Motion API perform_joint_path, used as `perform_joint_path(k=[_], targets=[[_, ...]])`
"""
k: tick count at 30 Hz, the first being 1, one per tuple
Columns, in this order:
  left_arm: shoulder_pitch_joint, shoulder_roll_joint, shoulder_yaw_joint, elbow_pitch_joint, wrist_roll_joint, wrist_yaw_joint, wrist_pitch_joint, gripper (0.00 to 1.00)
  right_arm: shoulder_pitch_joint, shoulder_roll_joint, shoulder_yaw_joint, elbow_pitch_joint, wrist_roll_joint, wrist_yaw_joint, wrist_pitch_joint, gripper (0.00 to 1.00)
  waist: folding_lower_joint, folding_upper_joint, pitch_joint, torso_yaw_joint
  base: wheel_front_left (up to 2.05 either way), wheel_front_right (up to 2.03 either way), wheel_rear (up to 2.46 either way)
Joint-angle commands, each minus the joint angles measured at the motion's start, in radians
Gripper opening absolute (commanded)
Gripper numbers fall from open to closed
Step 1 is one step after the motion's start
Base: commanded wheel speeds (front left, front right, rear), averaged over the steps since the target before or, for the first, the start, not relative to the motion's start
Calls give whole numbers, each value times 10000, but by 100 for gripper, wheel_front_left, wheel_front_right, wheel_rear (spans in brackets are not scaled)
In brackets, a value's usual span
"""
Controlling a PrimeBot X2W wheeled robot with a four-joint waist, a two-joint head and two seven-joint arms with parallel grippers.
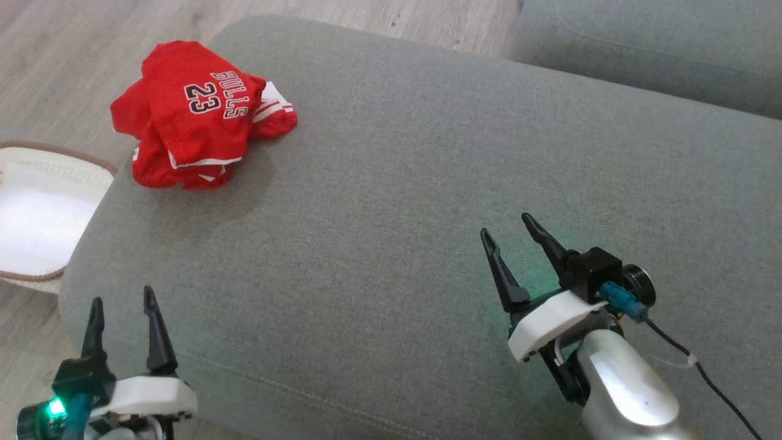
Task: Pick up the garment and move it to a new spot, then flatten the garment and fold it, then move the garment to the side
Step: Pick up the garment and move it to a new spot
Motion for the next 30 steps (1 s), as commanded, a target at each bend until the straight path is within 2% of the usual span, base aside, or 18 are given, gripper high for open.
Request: perform_joint_path(k=[1, 7, 10, 15, 21, 22, 30], targets=[[-301, 141, 384, -236, 45, -66, -95, 100, -376, 1, 165, -284, -3, 75, -136, 100, 0, 0, 114, -28, 0, 0, 0], [-847, 200, 764, -452, -271, -370, -95, 100, -525, 1, -115, -219, -284, 75, -136, 100, 0, 0, 704, -155, 0, 0, 0], [-1291, 445, 889, -517, -375, -593, -95, 100, -624, 1, -199, -237, -471, 75, -136, 100, 0, 0, 1039, -285, 0, 0, 0], [-2426, 1283, 932, -256, -461, -836, -95, 100, -874, 1, -252, -354, -710, 75, -136, 100, 0, 0, 1544, -616, 0, 0, 0], [-4084, 2402, 545, 1055, -769, -951, -95, 100, -1313, 1, -216, -551, -973, 75, -136, 100, 0, 0, 2231, -1145, 0, 0, 0], [-4695, 2804, 287, 1561, -1048, -962, -95, 100, -1472, 1, -187, -664, -1040, 75, -136, 100, 0, 0, 2454, -1315, 0, 0, 0], [-6261, 4066, -1066, 3616, -2616, -968, -8, 100, -1834, 1, 10, -1197, -1234, 75, -136, 100, 0, 0, 3159, -1936, 0, 0, 0]])
